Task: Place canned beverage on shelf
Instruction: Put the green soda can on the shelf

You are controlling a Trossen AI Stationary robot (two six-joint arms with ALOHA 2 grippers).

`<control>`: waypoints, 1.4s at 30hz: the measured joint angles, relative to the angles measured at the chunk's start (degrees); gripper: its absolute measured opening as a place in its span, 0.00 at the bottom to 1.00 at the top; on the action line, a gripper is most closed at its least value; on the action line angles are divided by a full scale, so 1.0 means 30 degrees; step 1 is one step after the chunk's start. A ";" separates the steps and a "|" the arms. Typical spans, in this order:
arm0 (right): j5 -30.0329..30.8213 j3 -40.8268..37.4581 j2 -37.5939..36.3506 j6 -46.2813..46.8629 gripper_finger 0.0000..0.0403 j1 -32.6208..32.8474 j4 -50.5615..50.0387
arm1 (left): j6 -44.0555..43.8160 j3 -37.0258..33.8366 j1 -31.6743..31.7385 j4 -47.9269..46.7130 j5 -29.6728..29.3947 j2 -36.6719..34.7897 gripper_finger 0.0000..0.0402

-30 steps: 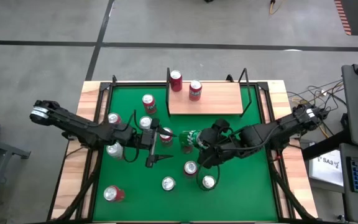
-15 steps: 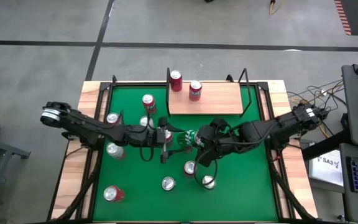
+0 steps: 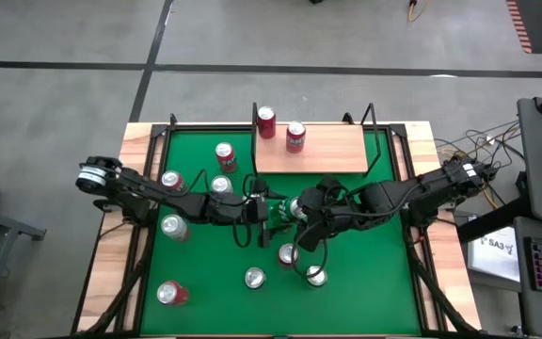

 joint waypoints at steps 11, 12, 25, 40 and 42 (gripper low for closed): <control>0.0051 0.0000 -0.0024 -0.0723 0.74 0.0000 0.0376 | -0.0067 0.0051 -0.0147 0.0058 -0.0840 -0.0043 0.71; 0.0113 0.0000 -0.0031 -0.0979 0.76 0.0000 0.0581 | -0.0050 0.0051 -0.0220 0.0049 -0.1256 -0.0122 0.71; 0.2060 0.0044 -0.1243 -0.6386 0.90 0.0051 0.5395 | 0.0097 -0.1606 -0.1504 -0.0015 -0.6129 -0.3793 0.71; 0.1982 -0.2332 -0.0707 -1.0426 0.90 0.0051 1.2724 | 0.3400 -0.2973 -0.4431 0.2193 -1.5612 -0.5314 0.71; 0.1989 -0.2888 -0.0707 -1.0484 0.90 0.0051 1.3820 | 0.3462 -0.2938 -0.4444 0.2193 -1.6414 -0.5141 0.71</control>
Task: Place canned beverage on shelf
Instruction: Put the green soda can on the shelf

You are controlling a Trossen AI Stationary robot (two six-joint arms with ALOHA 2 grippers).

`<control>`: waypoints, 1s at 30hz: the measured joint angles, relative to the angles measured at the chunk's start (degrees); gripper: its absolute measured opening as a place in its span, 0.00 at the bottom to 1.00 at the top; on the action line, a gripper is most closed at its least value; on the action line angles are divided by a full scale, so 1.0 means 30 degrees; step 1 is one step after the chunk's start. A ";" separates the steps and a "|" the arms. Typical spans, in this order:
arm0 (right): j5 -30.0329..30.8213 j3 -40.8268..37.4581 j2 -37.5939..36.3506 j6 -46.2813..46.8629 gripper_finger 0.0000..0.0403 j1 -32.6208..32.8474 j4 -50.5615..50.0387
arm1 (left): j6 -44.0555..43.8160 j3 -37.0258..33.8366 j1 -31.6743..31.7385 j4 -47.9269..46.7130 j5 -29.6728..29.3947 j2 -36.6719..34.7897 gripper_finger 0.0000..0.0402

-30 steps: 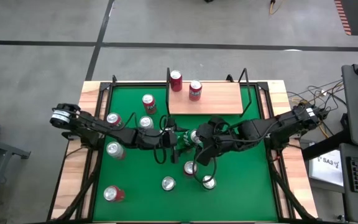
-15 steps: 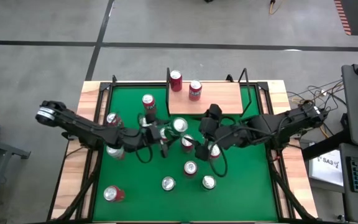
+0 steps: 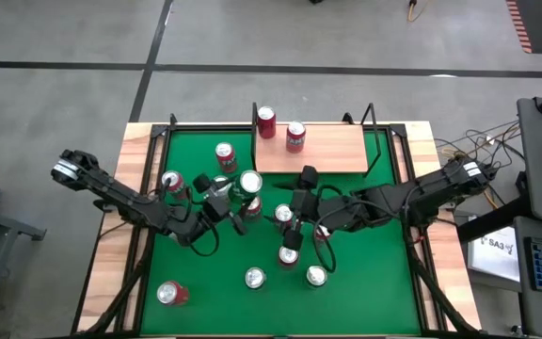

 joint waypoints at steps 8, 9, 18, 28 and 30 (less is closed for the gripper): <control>0.1329 -0.2754 0.0117 -0.0329 0.90 -0.0358 0.7161 | 0.0067 0.0052 0.0000 0.0782 -0.1512 0.0440 0.71; 0.1382 -0.3083 0.0244 -0.0376 0.90 -0.0498 0.8121 | 0.0058 0.0058 0.0000 0.0847 -0.1512 0.0440 0.71; 0.1507 -0.4368 0.1660 -0.0182 0.90 -0.1565 1.2057 | 0.0052 0.0111 0.0007 0.1055 -0.1220 0.0440 0.71; 0.1568 -0.2142 0.4207 -0.1202 0.90 -0.2366 1.2694 | 0.0079 0.0111 0.0000 0.1118 -0.1186 0.0418 0.71; 0.1625 -0.1787 0.4430 -0.1557 0.90 -0.2412 1.2681 | 0.0110 0.0111 -0.0010 0.1063 -0.1175 0.0433 0.71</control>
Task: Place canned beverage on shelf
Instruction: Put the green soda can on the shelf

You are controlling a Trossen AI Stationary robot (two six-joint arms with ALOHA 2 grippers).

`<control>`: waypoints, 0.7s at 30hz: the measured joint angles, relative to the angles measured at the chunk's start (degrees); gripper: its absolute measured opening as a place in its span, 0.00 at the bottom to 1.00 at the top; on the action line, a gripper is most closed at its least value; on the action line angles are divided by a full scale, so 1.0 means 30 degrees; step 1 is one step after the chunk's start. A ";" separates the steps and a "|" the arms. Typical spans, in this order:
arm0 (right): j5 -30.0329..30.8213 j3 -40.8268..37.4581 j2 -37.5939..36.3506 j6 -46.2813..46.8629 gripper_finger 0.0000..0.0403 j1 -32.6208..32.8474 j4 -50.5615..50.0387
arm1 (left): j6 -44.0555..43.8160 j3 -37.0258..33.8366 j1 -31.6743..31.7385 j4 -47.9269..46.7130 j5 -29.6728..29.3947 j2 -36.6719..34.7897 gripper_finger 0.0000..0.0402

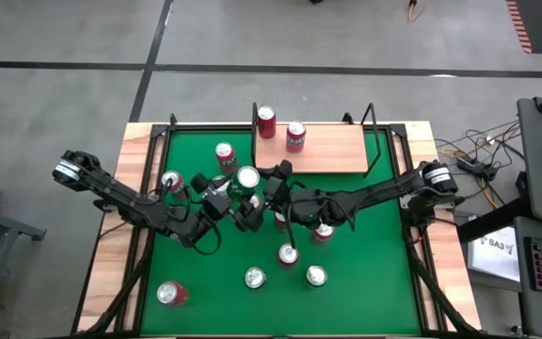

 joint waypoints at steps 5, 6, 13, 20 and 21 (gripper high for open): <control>-0.0078 0.0290 -0.0022 -0.0054 0.81 -0.0090 -0.0032 | 0.0051 0.0007 0.0003 -0.0129 0.0281 -0.0007 0.71; -0.0039 0.0290 -0.0068 -0.0023 0.78 -0.0109 -0.0058 | 0.0048 0.0007 0.0017 -0.0202 0.0380 -0.0008 0.71; 0.0044 0.0290 -0.0146 0.0062 0.74 -0.0131 -0.0136 | -0.0044 0.0015 0.0017 -0.0109 0.0866 -0.0022 0.72; 0.0010 0.0290 -0.0182 -0.0136 0.74 -0.0136 -0.0143 | -0.0012 0.0016 0.0017 -0.0123 0.0948 -0.0036 0.72; 0.0007 0.0290 -0.0182 -0.0162 0.74 -0.0138 -0.0143 | -0.0018 0.0018 0.0017 -0.0130 0.0970 -0.0036 0.72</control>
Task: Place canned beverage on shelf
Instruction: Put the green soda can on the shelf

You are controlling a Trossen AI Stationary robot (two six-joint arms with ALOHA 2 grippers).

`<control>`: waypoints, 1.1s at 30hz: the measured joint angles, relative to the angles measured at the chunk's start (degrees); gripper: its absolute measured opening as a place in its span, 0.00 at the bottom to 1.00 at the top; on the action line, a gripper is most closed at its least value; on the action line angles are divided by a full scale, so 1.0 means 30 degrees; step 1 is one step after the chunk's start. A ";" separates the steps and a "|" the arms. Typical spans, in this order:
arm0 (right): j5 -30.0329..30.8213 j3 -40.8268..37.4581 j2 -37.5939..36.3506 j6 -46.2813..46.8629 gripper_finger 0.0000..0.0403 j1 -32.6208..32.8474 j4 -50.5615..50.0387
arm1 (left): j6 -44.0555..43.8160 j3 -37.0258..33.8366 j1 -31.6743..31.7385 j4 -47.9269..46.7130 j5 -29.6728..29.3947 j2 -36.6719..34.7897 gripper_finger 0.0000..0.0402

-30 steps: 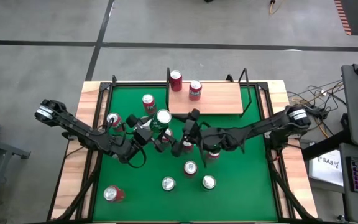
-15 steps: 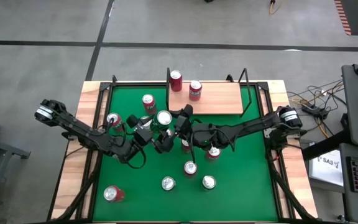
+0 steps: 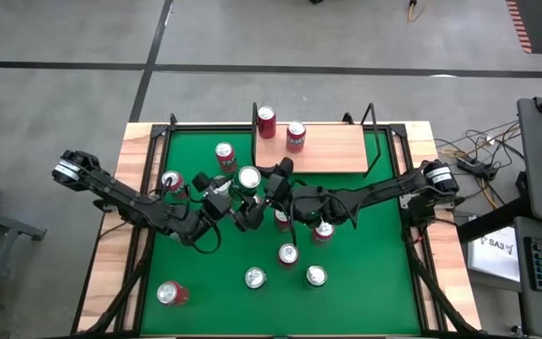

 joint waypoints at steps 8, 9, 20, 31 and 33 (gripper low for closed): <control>0.0035 0.0000 -0.0101 -0.0410 0.74 0.0007 -0.0029 | 0.0270 -0.0003 -0.0022 0.0012 0.0152 -0.0015 0.72; 0.0021 0.0000 -0.0173 -0.0439 0.74 0.0007 -0.0075 | 0.0358 0.0004 -0.0022 0.0012 0.0197 -0.0071 0.72; -0.0592 0.0000 -0.0776 -0.0970 0.74 0.0007 -0.1104 | 0.0892 -0.0003 -0.0058 -0.0146 0.0891 -0.0896 0.94; -0.0148 0.0007 -0.3982 -0.0656 0.74 -0.0446 -0.5710 | 0.0806 -0.0018 -0.0058 -0.1693 0.2995 -0.3697 0.88; -0.0146 0.0007 -0.4549 -0.0482 0.74 -0.0618 -0.7250 | 0.0219 -0.0018 -0.0070 -0.2684 0.4053 -0.4364 0.89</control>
